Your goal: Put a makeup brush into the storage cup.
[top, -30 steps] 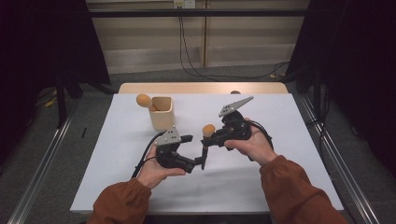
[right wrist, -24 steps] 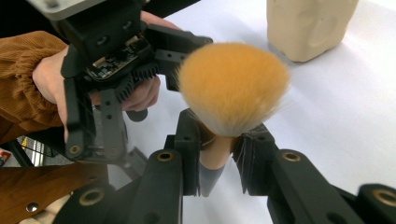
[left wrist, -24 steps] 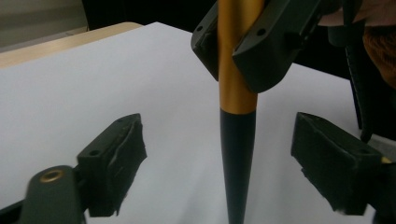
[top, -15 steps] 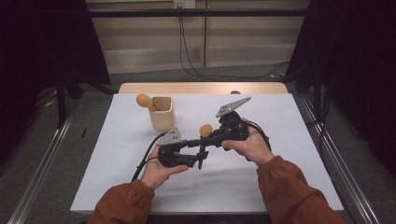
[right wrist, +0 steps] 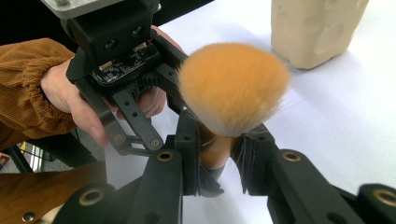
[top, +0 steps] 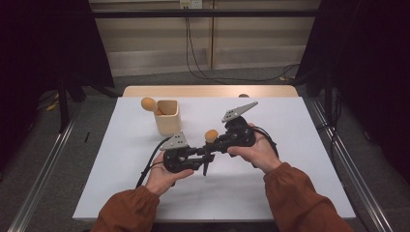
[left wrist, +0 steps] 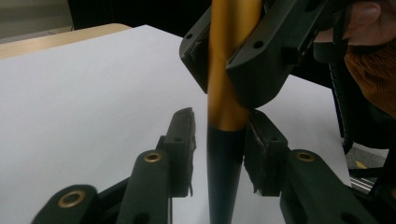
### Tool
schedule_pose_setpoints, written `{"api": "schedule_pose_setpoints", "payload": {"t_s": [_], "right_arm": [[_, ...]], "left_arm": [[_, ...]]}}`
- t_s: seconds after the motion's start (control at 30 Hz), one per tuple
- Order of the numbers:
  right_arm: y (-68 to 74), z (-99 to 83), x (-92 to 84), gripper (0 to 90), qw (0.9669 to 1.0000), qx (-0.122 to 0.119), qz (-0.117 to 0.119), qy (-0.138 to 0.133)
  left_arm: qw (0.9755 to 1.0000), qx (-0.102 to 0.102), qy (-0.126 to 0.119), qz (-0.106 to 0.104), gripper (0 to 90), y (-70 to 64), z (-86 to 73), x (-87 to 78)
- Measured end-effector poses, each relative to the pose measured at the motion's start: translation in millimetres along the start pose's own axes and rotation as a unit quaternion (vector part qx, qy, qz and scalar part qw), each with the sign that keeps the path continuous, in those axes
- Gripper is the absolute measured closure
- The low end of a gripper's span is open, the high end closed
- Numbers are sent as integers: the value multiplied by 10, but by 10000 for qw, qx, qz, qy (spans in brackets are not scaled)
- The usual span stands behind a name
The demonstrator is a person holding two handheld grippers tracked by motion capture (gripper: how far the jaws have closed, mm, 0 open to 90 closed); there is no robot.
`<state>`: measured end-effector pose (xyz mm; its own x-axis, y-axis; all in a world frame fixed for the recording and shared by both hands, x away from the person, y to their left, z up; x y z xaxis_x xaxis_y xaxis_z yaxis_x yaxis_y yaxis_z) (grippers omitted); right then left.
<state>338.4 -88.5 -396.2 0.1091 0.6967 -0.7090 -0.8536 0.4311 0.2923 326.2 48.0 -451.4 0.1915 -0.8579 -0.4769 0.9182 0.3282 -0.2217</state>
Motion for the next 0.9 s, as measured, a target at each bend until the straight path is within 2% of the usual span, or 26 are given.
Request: {"api": "schedule_pose_setpoints", "payload": {"t_s": [0.13, 0.33, 0.43, 0.47, 0.73, 0.87, 0.9], "right_arm": [[-10, -19, 7, 725, 10000, 30, -14, -30], [-5, -33, 7, 724, 10000, 42, -28, -22], [-10, -32, 15, 724, 10000, 73, 6, -61], [-10, -32, 18, 723, 10000, 61, 15, -67], [-19, -37, 19, 716, 9998, 94, 35, -199], [-21, -39, 17, 692, 9994, 115, 103, -323], [-22, -39, 16, 659, 9992, 133, 124, -363]], "left_arm": [[10000, -7, -3, -67, 731, -17, -1, 16], [10000, 25, 32, -74, 741, -24, -2, 22], [10000, 30, 41, -37, 742, -21, -2, 15], [9999, 87, 36, 44, 742, -20, -1, 12], [10000, 49, 21, 47, 744, -17, 5, 5], [10000, 4, -12, 6, 744, -5, 12, -8], [10000, -2, -22, 22, 744, -2, 14, -14]]}}
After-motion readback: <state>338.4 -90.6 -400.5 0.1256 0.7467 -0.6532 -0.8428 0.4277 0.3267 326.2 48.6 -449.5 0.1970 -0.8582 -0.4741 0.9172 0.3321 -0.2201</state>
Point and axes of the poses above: each handheld gripper's, and its own axes: x roughly forward along the jaws, z roughly out of its top, y roughly to its left, the point moved 5 cm from there along x, roughly forward along the jaws, and after that the axes turned 10 degrees about y, right-handed, at the moved point
